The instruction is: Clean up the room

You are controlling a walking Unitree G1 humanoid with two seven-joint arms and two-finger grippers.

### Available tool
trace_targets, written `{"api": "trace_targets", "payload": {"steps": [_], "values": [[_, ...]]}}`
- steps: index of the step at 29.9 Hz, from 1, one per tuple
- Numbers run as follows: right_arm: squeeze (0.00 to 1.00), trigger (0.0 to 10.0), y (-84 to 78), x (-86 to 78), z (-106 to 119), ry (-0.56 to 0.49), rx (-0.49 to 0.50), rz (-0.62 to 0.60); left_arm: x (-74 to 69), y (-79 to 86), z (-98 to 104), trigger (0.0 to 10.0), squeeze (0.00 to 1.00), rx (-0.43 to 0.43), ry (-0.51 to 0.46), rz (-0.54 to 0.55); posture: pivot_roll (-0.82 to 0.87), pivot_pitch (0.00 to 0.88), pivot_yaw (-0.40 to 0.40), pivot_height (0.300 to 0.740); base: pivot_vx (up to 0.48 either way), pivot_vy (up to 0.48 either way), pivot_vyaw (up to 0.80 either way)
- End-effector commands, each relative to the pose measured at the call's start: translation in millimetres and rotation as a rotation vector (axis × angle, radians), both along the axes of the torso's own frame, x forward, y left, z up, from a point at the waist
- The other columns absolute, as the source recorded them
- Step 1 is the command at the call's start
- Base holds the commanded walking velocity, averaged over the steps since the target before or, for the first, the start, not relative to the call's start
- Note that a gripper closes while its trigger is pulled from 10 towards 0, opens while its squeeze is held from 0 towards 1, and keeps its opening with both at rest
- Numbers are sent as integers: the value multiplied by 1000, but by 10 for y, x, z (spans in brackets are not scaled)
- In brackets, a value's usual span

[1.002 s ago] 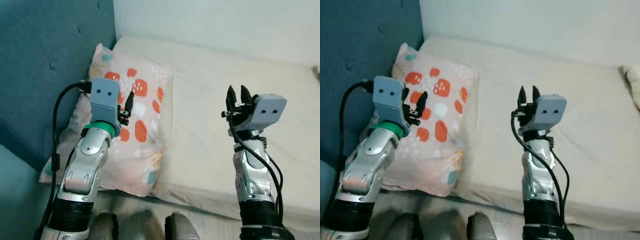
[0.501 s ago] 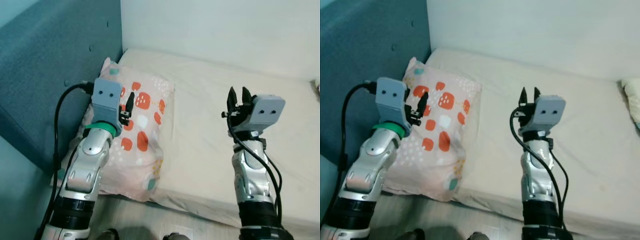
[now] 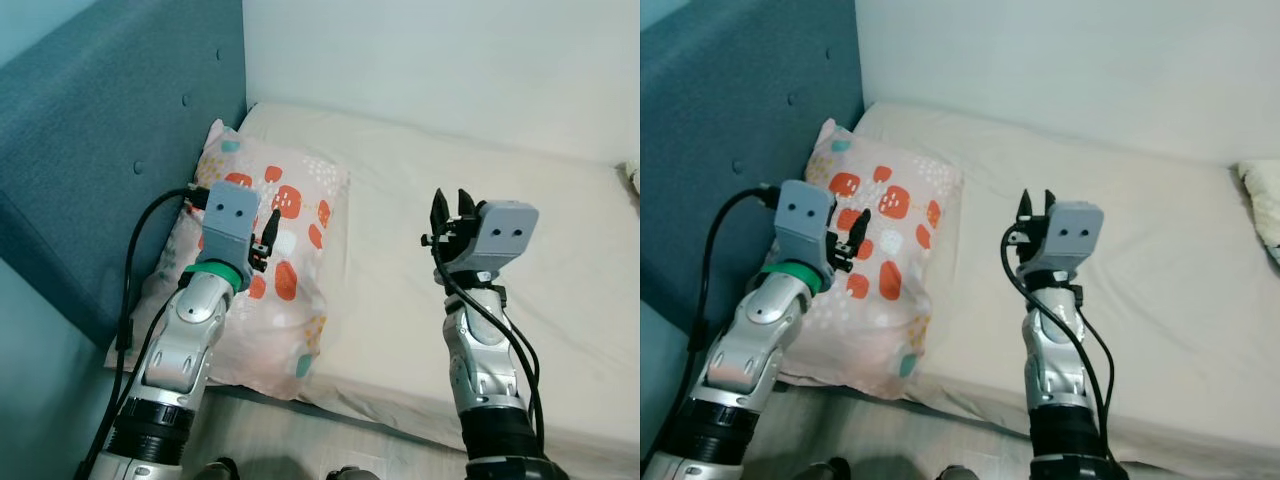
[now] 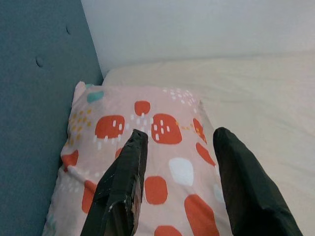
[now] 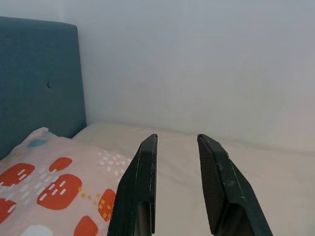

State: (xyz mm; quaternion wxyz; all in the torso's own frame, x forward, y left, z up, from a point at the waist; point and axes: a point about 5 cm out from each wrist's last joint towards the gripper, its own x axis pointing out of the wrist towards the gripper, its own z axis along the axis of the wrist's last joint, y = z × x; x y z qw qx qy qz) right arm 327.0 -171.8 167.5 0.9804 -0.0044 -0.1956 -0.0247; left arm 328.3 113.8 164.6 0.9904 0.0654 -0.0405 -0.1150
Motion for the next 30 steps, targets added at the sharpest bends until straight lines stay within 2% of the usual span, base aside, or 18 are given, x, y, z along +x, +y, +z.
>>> {"api": "trace_targets", "payload": {"steps": [1,10,15,30], "values": [[0,10000,-79,-43,-102,36,5,-32,9,-41,-4,10000,0,10,-5,-31,-93,43,13,740,0,0,0],[0,10000,-91,-55,-148,63,2,-38,32,-101,15,10000,0,5,-24,-55,-98,45,9,740,0,0,-89],[0,10000,-115,-45,-152,66,1,-47,35,-130,33,10000,0,6,-49,-75,-94,43,7,740,0,-480,-788],[0,10000,-132,-21,-149,72,-11,-54,79,-106,29,10000,0,3,-52,-53,-89,42,5,740,0,-340,0]]}}
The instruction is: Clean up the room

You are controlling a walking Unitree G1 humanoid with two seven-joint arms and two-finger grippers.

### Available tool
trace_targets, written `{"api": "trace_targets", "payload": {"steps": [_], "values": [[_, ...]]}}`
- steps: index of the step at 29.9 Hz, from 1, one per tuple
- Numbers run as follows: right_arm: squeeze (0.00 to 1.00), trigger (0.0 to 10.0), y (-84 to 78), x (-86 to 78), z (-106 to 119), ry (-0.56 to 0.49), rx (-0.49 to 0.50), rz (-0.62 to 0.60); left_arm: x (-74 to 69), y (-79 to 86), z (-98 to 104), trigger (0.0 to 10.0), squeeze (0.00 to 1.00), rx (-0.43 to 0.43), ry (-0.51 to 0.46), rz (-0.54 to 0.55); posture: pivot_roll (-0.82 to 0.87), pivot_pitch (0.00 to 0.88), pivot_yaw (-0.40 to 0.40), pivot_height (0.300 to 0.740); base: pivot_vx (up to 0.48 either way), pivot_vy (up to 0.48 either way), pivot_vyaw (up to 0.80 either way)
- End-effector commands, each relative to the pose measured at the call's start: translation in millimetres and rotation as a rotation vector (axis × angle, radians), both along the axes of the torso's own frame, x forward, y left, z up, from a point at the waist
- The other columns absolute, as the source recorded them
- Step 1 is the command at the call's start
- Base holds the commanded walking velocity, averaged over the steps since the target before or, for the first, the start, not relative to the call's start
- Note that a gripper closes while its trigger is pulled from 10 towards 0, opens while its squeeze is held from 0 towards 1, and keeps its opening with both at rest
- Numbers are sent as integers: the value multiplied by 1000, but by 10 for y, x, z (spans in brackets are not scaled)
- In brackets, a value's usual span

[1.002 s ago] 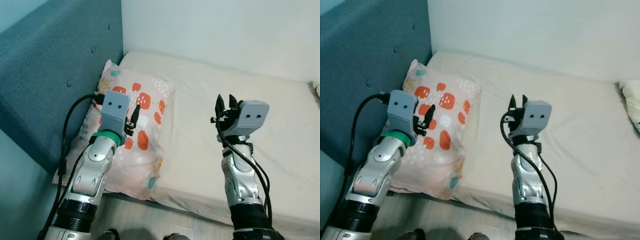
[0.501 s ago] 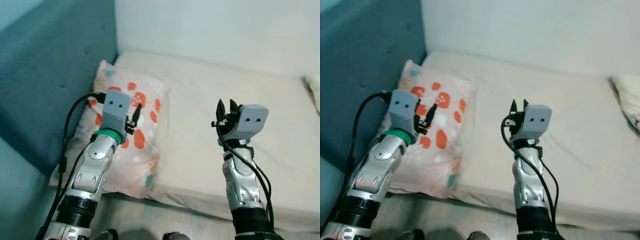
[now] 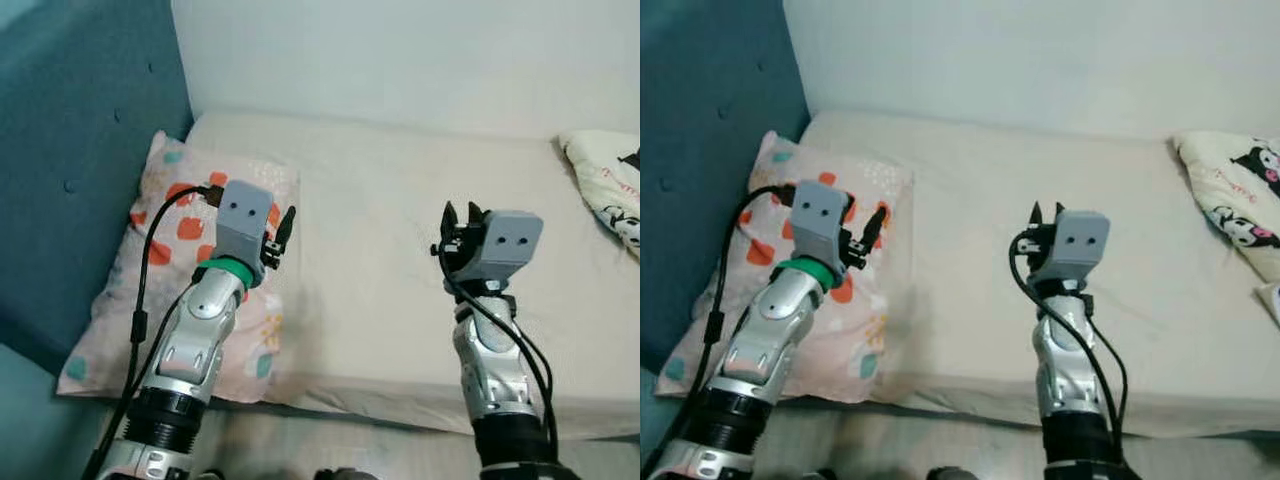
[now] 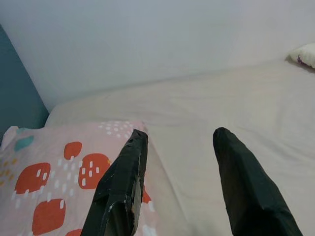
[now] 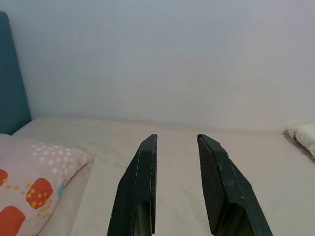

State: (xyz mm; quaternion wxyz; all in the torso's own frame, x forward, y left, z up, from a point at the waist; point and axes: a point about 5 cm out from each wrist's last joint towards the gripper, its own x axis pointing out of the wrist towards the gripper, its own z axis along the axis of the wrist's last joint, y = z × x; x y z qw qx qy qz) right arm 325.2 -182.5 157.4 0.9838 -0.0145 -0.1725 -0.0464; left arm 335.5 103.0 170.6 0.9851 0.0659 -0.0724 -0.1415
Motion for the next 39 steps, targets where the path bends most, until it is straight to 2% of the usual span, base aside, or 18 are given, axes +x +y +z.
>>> {"api": "trace_targets", "payload": {"steps": [1,39], "values": [[0,10000,-26,-5,-49,25,-1,-8,8,2,-31,10000,0,7,9,5,-89,42,5,740,0,-480,0],[0,10000,-9,-19,-73,35,-4,1,20,1,-59,10000,0,7,15,11,-93,52,4,740,0,-458,0]]}}
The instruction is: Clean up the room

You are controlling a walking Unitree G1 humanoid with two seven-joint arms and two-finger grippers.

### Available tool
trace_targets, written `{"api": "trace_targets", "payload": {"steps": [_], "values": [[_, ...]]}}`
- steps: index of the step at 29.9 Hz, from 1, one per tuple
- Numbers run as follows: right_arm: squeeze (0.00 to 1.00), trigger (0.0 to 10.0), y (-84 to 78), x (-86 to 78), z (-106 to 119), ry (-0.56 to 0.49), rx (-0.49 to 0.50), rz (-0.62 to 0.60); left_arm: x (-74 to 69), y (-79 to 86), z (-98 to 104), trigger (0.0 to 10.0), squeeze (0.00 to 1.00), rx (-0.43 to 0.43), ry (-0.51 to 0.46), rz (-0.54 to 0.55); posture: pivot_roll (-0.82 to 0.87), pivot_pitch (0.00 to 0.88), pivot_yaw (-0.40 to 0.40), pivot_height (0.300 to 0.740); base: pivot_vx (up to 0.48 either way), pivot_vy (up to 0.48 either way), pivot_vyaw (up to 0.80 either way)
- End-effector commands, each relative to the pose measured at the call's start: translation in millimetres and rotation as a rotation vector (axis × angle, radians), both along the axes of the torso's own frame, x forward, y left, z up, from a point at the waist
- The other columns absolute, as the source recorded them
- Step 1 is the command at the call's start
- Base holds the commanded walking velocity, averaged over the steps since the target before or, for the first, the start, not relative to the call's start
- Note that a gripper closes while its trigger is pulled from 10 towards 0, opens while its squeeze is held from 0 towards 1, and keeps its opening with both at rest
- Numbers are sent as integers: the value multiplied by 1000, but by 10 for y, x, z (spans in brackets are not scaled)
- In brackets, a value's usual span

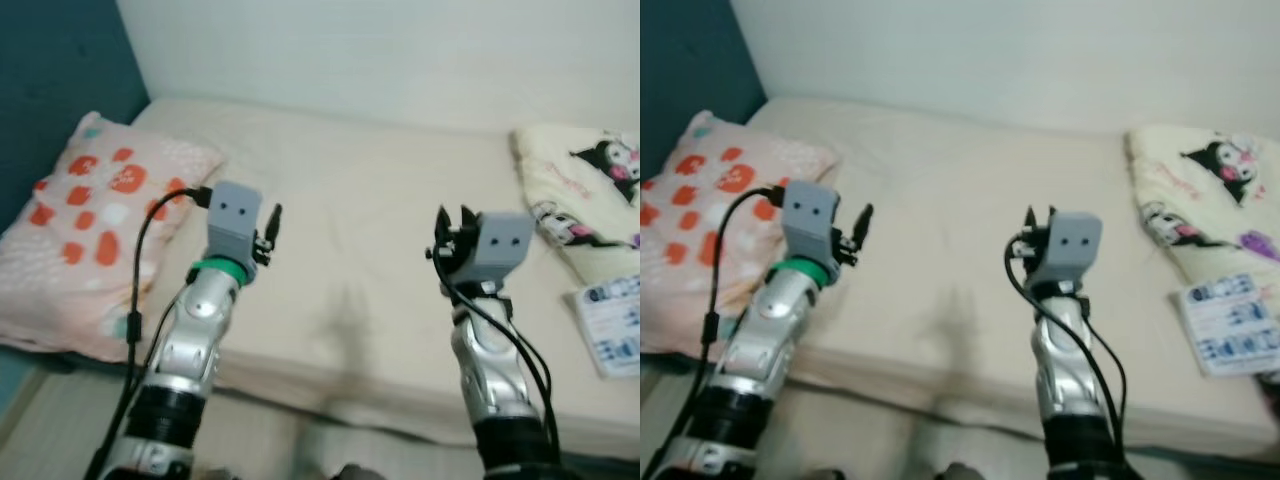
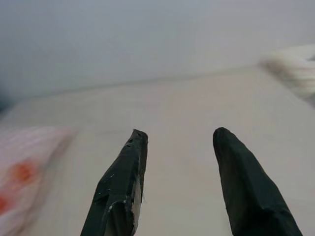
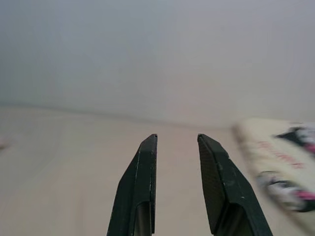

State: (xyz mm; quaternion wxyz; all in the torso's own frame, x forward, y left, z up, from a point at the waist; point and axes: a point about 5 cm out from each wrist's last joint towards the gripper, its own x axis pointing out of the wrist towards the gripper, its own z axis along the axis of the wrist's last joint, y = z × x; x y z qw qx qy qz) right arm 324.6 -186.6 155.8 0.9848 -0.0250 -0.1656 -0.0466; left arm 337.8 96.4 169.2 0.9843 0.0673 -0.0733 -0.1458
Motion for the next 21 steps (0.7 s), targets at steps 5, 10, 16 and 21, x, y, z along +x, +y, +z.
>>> {"api": "trace_targets", "payload": {"steps": [5,10,16,21], "values": [[0,10000,33,-14,-58,21,17,4,-3,67,-46,10000,0,4,17,19,-93,53,5,740,0,-460,0],[0,10000,35,-17,-63,23,18,3,-3,65,-46,10000,0,2,16,17,-94,54,6,740,0,-460,0],[0,10000,34,-16,-64,25,18,3,-2,56,-45,10000,0,1,17,14,-95,54,6,740,0,-461,0],[0,10000,34,-16,-65,26,18,2,0,53,-42,10000,0,1,16,12,-94,54,7,740,0,-461,0]]}}
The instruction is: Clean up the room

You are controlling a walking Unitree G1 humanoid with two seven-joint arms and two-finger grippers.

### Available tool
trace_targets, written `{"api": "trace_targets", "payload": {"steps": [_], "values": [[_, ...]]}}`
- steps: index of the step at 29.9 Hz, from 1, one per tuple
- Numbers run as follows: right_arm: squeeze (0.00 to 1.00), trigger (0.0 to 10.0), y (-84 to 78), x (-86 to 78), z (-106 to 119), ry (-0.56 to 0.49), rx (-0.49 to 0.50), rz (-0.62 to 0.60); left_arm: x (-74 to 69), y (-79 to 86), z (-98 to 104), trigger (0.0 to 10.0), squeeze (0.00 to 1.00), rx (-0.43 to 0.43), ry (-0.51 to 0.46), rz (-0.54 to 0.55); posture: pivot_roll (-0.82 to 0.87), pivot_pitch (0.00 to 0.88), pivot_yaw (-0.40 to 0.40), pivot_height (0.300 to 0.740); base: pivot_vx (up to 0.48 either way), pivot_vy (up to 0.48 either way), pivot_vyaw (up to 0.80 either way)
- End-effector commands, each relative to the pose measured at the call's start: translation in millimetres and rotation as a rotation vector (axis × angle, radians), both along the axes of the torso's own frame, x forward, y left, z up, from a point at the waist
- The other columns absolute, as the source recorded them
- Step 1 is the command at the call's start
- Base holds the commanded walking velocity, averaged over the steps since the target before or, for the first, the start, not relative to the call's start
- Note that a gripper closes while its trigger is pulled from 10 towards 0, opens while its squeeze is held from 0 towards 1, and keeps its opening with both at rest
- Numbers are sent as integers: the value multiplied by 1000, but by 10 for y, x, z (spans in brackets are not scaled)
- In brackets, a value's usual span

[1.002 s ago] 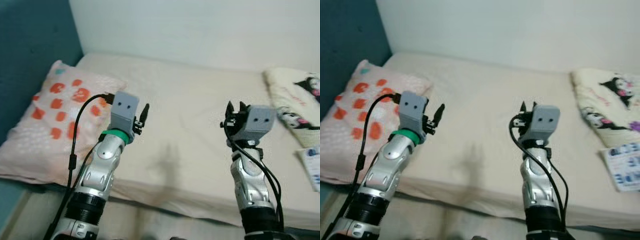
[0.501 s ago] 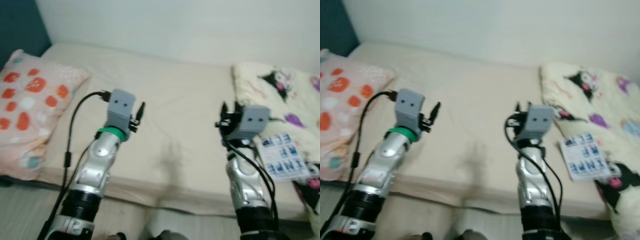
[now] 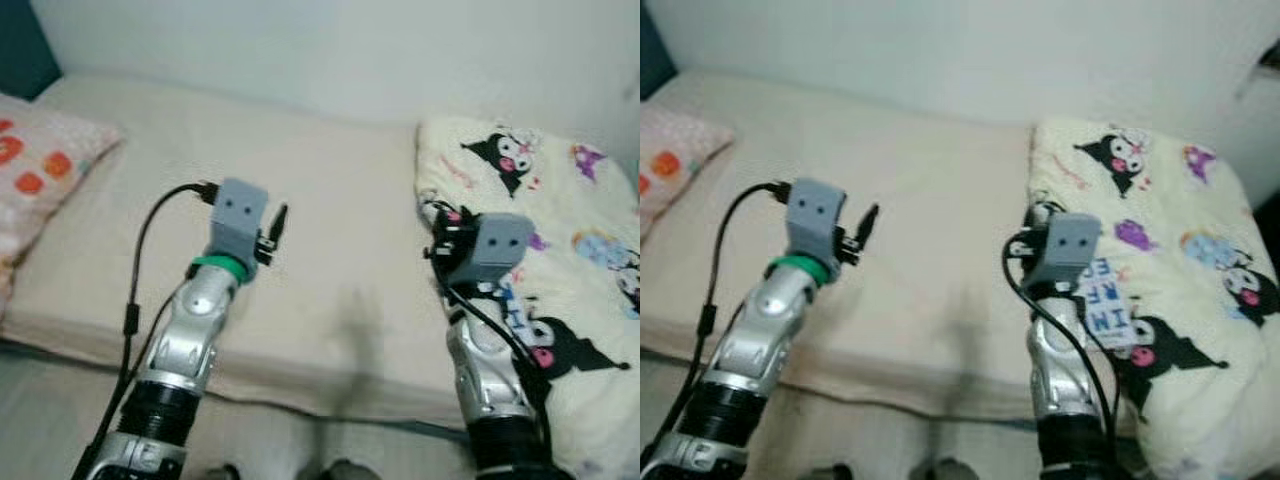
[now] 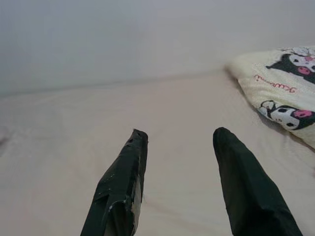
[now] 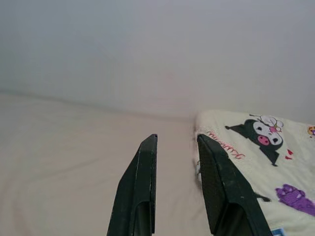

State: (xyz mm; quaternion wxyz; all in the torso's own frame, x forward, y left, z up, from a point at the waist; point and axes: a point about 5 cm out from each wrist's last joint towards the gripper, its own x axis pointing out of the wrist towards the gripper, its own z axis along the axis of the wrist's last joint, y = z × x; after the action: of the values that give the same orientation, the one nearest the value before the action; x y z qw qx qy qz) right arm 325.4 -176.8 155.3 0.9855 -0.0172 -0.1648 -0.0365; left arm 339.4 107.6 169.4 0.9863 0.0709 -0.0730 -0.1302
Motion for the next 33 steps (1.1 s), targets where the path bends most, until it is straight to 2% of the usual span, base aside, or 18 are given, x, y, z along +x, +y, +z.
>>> {"api": "trace_targets", "payload": {"steps": [1,9,13,23,33], "values": [[0,10000,-64,-24,-60,24,6,-20,-16,-59,-44,10000,0,-4,18,-20,-94,54,7,740,0,-461,0],[0,10000,-63,-24,-63,25,7,-21,-15,-59,-44,10000,0,-6,18,-23,-94,52,7,740,0,-456,0],[0,10000,-67,-22,-60,24,8,-21,-3,-48,-59,10000,0,-39,42,-12,-94,50,6,740,0,0,0],[0,10000,-62,-15,-59,23,12,-20,16,-32,-50,10000,0,-44,40,-5,-94,46,9,740,0,471,0],[0,10000,-59,-17,-72,27,17,-21,-3,-66,-35,10000,0,-28,20,-26,-92,51,13,740,0,49,0]]}}
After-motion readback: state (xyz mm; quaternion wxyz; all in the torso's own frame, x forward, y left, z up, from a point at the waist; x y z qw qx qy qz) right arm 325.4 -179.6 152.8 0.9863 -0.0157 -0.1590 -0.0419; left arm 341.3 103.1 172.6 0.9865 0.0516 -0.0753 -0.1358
